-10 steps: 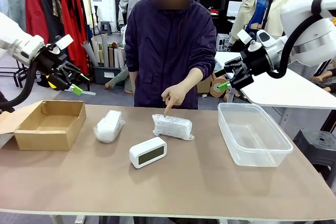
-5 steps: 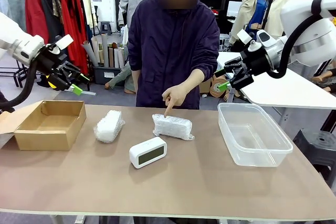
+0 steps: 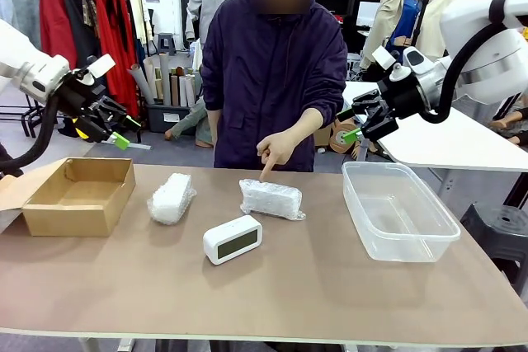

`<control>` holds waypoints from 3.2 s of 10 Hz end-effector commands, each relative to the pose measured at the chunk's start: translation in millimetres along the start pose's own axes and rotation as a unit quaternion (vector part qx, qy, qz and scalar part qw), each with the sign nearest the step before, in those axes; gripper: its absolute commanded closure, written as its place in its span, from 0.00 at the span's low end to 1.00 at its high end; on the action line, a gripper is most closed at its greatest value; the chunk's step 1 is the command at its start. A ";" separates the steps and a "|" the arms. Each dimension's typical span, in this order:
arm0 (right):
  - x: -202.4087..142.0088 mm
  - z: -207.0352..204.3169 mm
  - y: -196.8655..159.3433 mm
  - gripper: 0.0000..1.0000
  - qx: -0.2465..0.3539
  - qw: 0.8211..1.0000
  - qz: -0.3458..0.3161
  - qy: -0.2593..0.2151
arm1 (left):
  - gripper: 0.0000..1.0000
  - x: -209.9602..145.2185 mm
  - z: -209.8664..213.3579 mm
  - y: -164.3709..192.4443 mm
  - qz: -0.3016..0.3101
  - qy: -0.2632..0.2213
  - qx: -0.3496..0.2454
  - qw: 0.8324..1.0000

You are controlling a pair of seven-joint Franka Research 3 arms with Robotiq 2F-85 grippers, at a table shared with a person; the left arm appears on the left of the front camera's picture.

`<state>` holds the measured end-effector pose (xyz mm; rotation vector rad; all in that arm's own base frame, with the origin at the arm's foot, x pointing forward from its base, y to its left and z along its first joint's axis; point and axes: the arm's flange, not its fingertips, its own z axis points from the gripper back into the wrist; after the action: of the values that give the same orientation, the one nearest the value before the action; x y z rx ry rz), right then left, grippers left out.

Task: Separate and place wrapped and unwrapped clocks.
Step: Pick up the Digital clock indicated by the person.

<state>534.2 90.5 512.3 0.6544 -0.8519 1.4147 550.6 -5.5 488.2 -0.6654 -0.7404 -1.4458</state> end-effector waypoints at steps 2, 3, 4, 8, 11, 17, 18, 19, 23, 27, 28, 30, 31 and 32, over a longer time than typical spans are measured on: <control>23.2 -28.9 9.0 0.00 0.010 0.999 -0.027 0.042 | 0.00 0.5 0.9 -0.3 -0.001 -0.002 0.000 1.000; 33.2 -40.7 13.0 0.00 0.007 0.997 -0.038 0.061 | 0.00 0.5 0.9 -0.3 -0.001 -0.002 0.000 1.000; 44.9 -56.2 17.0 0.00 0.002 0.995 -0.058 0.087 | 0.00 0.5 0.9 -0.3 -0.001 -0.002 0.000 1.000; 83.8 -136.9 42.5 0.00 0.026 0.974 -0.028 0.221 | 0.00 0.5 0.9 -0.3 -0.001 -0.002 0.000 1.000; 91.8 -185.0 50.2 0.00 0.059 0.946 0.006 0.319 | 0.00 0.5 0.9 -0.3 -0.001 -0.002 0.000 1.000; 76.5 -219.3 66.7 0.00 0.087 0.929 0.055 0.354 | 0.00 0.5 0.9 -0.3 -0.001 -0.002 0.000 1.000; 76.5 -219.3 66.7 0.00 0.087 0.929 0.055 0.354 | 0.00 0.5 0.9 -0.3 -0.001 -0.002 0.000 1.000; 76.5 -219.3 66.7 0.00 0.087 0.929 0.055 0.354 | 0.00 0.5 0.9 -0.3 -0.001 -0.002 0.000 1.000; 77.7 -238.3 68.5 0.00 0.090 0.923 0.119 0.355 | 0.00 0.5 0.9 -0.3 -0.001 -0.002 0.000 1.000; 85.1 -282.4 84.0 0.00 0.115 0.899 0.209 0.367 | 0.00 0.5 0.9 -0.3 -0.001 -0.002 0.000 1.000; 82.9 -295.2 88.9 0.00 0.119 0.893 0.222 0.373 | 0.00 0.5 0.9 -0.3 -0.001 -0.002 0.000 1.000; 76.6 -311.7 92.8 0.00 0.116 0.884 0.244 0.382 | 0.00 0.5 0.9 -0.3 -0.001 -0.002 0.000 1.000; 73.1 -318.3 92.1 0.00 0.118 0.885 0.248 0.376 | 0.00 0.5 0.9 -0.3 -0.001 -0.002 0.000 1.000; 71.5 -322.1 92.4 0.00 0.120 0.883 0.263 0.369 | 0.00 0.5 0.9 -0.3 -0.001 -0.002 0.000 1.000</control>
<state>471.4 397.7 379.8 0.0268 -0.2014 2.0535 550.6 -5.0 488.2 -0.6654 -0.7404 -1.4450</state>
